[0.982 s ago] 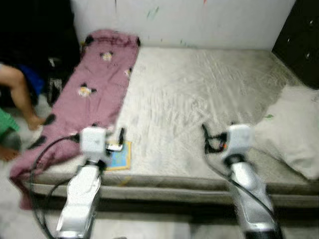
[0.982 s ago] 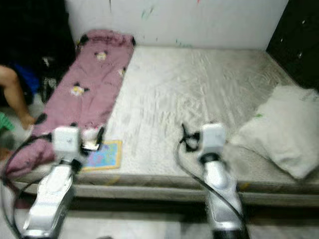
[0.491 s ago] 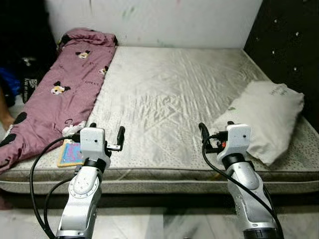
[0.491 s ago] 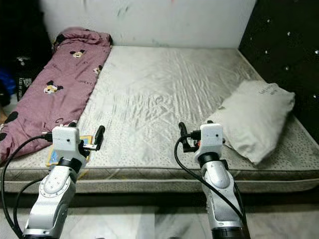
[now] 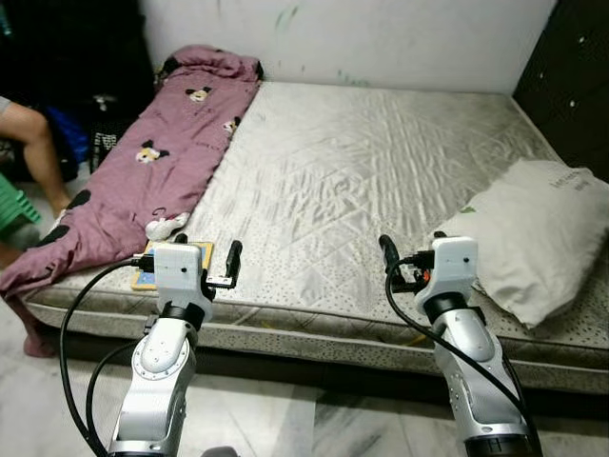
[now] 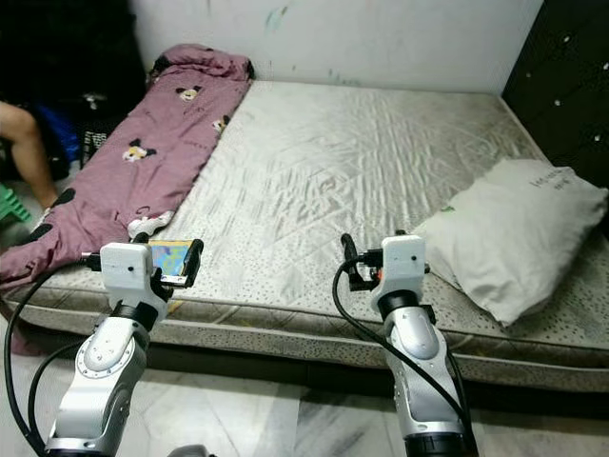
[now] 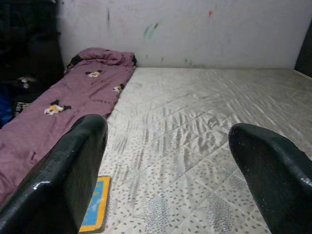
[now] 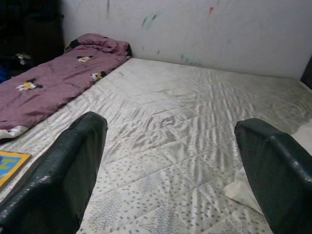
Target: Clean up the room
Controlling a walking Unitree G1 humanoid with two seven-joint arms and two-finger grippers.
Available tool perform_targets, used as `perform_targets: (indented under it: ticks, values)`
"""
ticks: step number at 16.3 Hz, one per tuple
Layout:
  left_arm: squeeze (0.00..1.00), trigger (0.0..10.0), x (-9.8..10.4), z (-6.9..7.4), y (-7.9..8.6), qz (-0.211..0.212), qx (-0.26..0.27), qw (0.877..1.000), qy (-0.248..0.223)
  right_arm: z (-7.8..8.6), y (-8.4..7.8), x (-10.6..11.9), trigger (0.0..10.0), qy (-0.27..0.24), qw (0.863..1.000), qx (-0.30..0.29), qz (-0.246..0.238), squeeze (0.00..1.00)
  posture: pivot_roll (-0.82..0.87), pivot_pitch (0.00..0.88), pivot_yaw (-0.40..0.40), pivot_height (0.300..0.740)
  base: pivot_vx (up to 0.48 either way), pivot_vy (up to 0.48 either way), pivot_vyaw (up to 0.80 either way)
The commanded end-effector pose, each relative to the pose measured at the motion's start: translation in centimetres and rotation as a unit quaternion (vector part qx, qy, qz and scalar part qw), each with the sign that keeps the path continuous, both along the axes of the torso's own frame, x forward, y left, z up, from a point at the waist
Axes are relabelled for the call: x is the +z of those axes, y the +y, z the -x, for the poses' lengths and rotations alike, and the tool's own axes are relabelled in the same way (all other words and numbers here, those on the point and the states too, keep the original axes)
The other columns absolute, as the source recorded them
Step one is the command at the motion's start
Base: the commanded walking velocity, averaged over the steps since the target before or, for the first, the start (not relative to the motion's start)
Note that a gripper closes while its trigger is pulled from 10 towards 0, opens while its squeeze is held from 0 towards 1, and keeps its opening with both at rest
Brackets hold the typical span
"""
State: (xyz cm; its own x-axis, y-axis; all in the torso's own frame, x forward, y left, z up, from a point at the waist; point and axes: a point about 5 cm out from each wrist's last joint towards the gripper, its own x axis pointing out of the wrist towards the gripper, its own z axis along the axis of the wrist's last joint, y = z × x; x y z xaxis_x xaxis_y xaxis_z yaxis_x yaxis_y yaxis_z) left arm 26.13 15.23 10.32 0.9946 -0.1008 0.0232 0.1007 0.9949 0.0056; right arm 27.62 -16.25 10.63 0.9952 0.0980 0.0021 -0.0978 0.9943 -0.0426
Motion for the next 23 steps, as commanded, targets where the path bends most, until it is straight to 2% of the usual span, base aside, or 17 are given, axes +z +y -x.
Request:
perform_targets:
  ticks: [1,12,23]
  values:
    - [0.00,10.0,0.45,-0.17,0.03,-0.002,-0.007,1.000,-0.010,-0.21,-0.02,0.34,10.0,-0.005,1.000,-0.003,-0.004,0.00,0.00,0.000,-0.021,0.740,0.266,0.000,0.00]
    - [0.00,10.0,0.38,-0.23,-0.04,-0.002,-0.010,1.000,-0.007,-0.26,-0.03,0.32,10.0,-0.004,1.000,-0.003,-0.005,0.00,-0.01,0.000,-0.020,0.740,0.267,0.000,0.00]
    - [0.00,10.0,0.03,-0.46,-0.23,-0.018,-0.002,1.000,0.003,-0.41,-0.21,0.03,10.0,0.004,1.000,-0.005,-0.015,0.00,0.00,0.000,-0.025,0.740,0.000,0.000,0.00]
